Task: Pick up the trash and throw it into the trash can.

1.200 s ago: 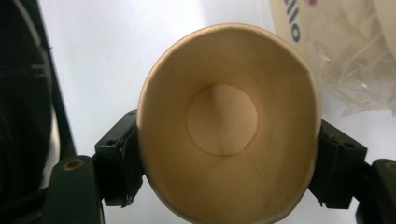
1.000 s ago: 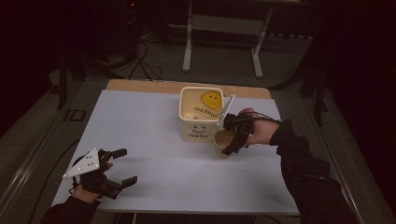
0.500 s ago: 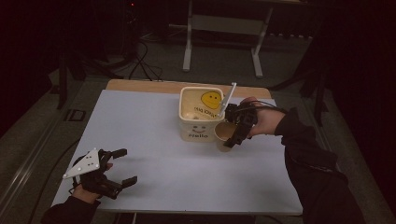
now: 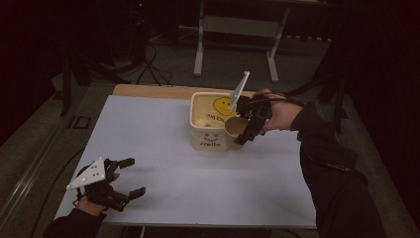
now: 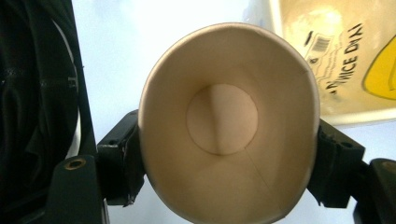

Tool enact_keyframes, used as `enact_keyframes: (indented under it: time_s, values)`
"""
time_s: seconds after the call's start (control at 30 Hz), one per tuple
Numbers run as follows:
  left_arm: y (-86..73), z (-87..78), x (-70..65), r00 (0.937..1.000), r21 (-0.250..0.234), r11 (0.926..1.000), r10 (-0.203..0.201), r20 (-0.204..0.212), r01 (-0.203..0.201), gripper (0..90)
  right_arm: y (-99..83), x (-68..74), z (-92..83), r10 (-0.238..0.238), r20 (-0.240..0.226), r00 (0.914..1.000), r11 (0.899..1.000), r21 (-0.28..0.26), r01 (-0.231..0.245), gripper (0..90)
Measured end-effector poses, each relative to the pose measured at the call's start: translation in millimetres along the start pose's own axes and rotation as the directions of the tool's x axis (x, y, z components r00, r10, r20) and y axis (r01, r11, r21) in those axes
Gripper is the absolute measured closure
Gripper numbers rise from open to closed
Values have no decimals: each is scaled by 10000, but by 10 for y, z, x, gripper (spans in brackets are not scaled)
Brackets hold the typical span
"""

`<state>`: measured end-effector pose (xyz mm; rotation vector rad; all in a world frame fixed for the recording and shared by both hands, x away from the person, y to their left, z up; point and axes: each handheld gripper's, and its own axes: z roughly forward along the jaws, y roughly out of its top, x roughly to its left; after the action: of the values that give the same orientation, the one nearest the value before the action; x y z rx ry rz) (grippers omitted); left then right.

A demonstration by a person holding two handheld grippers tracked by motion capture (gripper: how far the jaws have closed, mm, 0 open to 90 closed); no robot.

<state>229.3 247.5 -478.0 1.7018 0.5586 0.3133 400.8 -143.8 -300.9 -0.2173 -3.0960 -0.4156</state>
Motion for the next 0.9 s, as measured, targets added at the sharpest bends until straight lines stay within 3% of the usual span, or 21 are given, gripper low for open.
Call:
enact_keyframes:
  time_s: [0.57, 0.9]
  values:
    - [-3, -14, 5, 9999, -84, 9999, -142, 55, 142, 3, 219, -152, -291, -524, 655, 9965, 9982, -262, 542, 253]
    - [-6, -16, 8, 9999, -64, 9999, -149, 50, 149, 4, 264, -337, -314, -346, 514, 9981, 9990, -261, 360, 252]
